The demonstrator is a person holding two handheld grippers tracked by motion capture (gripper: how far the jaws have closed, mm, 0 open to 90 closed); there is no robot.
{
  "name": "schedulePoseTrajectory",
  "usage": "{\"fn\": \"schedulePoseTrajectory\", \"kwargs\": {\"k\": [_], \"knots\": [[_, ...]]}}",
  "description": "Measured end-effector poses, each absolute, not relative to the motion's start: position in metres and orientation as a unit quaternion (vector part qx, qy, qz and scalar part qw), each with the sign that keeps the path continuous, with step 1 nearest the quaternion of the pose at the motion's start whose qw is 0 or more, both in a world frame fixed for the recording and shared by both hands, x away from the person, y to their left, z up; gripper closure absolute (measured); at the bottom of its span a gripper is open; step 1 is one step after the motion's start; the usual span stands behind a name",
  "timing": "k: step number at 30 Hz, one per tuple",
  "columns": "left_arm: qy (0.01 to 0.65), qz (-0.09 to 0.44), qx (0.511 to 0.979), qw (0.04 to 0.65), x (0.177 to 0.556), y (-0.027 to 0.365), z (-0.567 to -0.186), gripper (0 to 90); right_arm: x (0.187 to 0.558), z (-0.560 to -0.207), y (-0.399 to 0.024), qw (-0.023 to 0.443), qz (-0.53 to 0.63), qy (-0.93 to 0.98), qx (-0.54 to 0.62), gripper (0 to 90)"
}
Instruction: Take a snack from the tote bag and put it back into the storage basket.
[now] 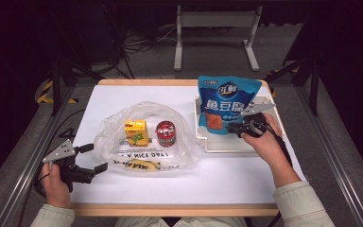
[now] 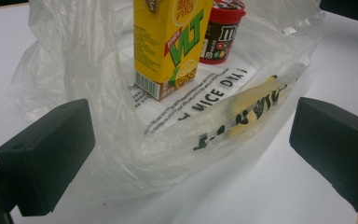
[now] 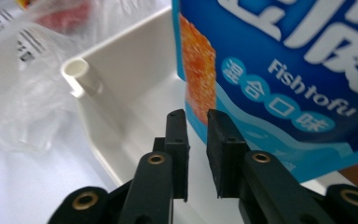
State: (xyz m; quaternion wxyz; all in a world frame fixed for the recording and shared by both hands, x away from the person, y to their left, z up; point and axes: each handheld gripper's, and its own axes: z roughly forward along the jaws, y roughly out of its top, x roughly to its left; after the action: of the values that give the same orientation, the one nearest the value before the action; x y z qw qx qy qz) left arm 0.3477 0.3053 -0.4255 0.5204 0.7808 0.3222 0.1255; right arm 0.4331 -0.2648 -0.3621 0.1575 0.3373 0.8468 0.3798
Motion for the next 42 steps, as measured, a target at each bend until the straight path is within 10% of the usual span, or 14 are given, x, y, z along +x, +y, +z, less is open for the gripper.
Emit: {"fn": "schedulePoseTrajectory", "kwargs": {"k": [42], "knots": [[0.311, 0.130, 0.780, 0.528, 0.341, 0.309, -0.423, 0.6, 0.432, -0.294, -0.156, 0.109, 0.445, 0.861, 0.221, 37.9]]}}
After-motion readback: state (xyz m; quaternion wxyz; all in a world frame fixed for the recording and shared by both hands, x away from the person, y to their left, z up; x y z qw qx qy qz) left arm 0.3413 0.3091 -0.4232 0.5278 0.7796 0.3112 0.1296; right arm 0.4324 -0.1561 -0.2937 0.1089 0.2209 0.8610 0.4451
